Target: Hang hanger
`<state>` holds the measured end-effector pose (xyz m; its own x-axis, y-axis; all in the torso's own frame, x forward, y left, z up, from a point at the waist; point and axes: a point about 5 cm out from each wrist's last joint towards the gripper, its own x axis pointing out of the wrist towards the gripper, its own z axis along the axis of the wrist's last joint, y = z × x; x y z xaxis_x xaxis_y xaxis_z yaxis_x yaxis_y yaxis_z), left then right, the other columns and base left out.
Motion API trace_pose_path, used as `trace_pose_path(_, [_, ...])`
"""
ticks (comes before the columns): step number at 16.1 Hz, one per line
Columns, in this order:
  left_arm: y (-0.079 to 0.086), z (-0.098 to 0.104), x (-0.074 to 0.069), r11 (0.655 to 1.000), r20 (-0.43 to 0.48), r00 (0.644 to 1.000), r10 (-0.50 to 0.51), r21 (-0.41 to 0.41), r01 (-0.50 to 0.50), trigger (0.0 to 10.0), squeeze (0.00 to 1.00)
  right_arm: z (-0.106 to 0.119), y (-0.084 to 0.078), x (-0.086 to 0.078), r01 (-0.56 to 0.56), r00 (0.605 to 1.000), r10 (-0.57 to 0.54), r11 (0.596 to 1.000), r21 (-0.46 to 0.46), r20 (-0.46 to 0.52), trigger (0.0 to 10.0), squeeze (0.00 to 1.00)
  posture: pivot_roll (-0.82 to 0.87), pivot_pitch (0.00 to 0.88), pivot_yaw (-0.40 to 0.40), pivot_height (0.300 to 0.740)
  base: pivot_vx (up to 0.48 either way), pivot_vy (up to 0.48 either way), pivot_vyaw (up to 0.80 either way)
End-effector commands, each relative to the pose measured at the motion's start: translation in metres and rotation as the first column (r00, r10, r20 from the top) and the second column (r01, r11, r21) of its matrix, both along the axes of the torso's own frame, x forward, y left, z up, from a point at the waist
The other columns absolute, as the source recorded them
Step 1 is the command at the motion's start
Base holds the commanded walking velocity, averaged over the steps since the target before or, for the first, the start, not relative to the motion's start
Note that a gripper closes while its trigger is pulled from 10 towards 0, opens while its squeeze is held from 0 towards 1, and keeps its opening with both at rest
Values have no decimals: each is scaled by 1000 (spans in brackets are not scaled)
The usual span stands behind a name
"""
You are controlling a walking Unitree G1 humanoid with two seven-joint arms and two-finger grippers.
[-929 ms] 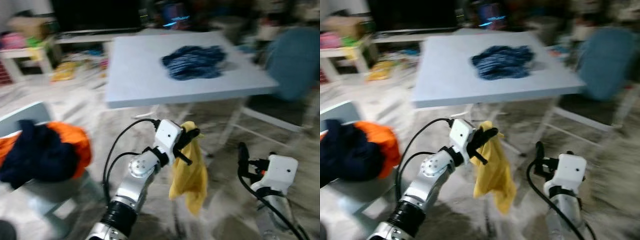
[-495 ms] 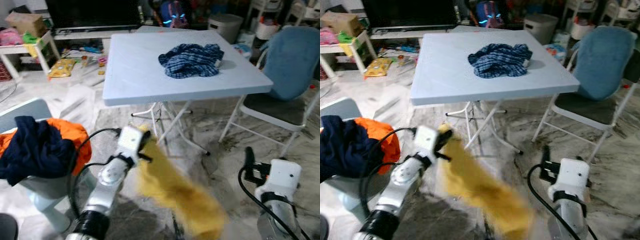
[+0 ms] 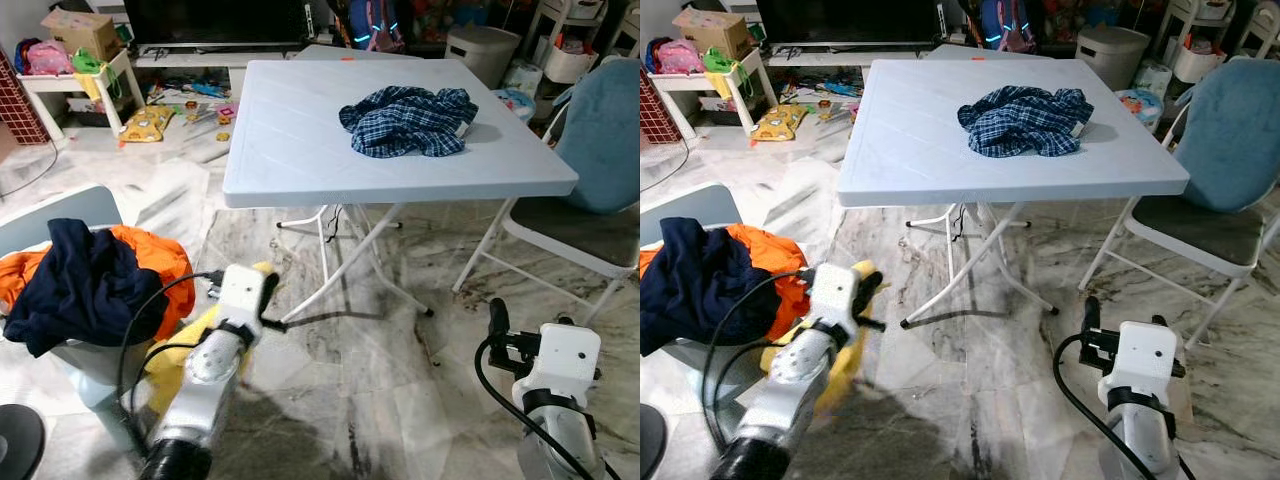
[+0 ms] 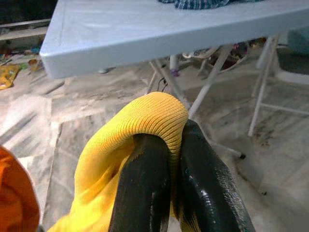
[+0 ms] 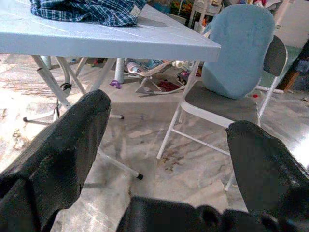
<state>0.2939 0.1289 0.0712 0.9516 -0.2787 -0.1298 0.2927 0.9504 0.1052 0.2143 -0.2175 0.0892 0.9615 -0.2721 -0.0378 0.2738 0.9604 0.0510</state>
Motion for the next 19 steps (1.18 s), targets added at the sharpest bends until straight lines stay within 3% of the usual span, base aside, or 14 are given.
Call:
trace_pose_path(1, [6,15,-2,998,56,997,-56,34,54,10000,0,3,4,3,-38,999,38,999,20,22,10000,0,61,0,-46,740,0,0,0])
trace_pose_path(4, [12,21,-14,993,72,992,-100,75,95,10000,0,3,6,4,-59,998,59,998,15,21,10000,0,71,0,-46,740,0,0,0])
trace_pose_path(5, [5,22,-14,992,74,990,-117,61,113,10000,0,1,5,2,-47,999,47,999,29,3,10000,0,65,0,-48,740,0,0,-800])
trace_pose_path(8, [-3,32,-1,999,97,994,-41,16,39,10000,0,1,8,-5,-48,999,49,998,35,-5,10000,0,51,0,-49,740,0,0,-800])
trace_pose_path(12, [1,26,-5,1000,49,999,4,8,-4,10000,0,-5,4,-18,10,999,-8,999,46,-32,10000,0,33,0,-35,740,0,0,-800])
trace_pose_path(14, [-1,25,1,1000,37,999,5,6,-5,10000,0,-7,3,-22,38,999,-36,997,60,-40,10000,0,22,0,-28,740,0,0,-800])
trace_pose_path(19, [-11,25,10,998,-12,1000,-5,-61,4,10000,0,-6,5,-17,51,998,-49,997,64,-30,10000,0,14,0,-17,740,0,0,-800])
